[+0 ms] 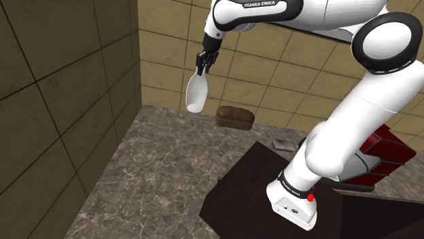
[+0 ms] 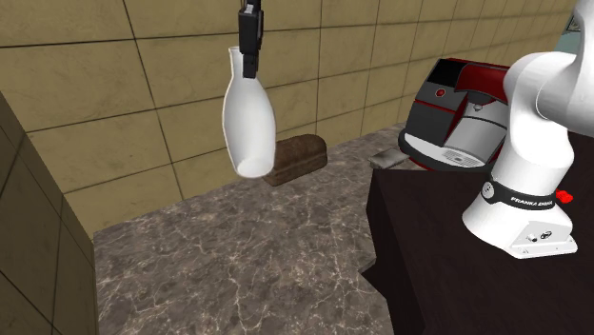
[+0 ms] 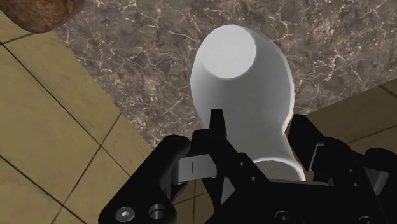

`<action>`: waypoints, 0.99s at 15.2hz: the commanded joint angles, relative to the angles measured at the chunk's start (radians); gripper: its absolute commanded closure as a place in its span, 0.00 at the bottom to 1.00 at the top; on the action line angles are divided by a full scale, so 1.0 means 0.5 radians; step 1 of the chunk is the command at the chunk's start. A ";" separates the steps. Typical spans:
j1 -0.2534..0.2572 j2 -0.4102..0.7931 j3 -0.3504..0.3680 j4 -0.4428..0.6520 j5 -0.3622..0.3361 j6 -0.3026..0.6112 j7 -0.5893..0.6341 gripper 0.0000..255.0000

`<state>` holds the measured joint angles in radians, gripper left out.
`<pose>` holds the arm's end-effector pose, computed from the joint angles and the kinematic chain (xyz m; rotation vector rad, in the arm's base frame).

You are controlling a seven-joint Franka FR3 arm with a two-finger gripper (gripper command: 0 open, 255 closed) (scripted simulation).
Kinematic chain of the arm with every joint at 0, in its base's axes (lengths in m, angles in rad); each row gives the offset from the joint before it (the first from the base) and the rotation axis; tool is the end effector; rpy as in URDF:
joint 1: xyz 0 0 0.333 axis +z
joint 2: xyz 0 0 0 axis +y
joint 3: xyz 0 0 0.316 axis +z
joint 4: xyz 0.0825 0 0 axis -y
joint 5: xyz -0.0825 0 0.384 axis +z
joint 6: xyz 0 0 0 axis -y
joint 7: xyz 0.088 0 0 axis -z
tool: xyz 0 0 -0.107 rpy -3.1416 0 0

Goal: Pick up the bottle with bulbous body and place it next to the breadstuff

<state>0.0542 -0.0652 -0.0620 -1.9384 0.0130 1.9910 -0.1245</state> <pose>0.5529 -0.0042 0.5221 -3.1228 -0.1750 -0.1855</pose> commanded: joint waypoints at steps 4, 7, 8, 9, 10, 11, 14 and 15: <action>-0.108 0.026 -0.126 0.041 0.024 -0.019 -0.245 1.00; -0.175 0.063 -0.201 0.087 0.044 -0.033 -0.394 1.00; -0.197 0.079 -0.227 0.107 0.052 -0.039 -0.444 1.00; -0.220 0.097 -0.251 0.130 0.061 -0.046 -0.494 1.00; -0.243 0.117 -0.275 0.155 0.070 -0.053 -0.544 1.00; -0.266 0.140 -0.299 0.182 0.080 -0.061 -0.594 1.00; -0.339 0.218 -0.368 0.279 0.117 -0.090 -0.744 1.00; -0.358 0.240 -0.384 0.307 0.127 -0.098 -0.781 1.00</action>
<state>-0.1178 0.0524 -0.2475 -1.7940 0.0740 1.9484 -0.4993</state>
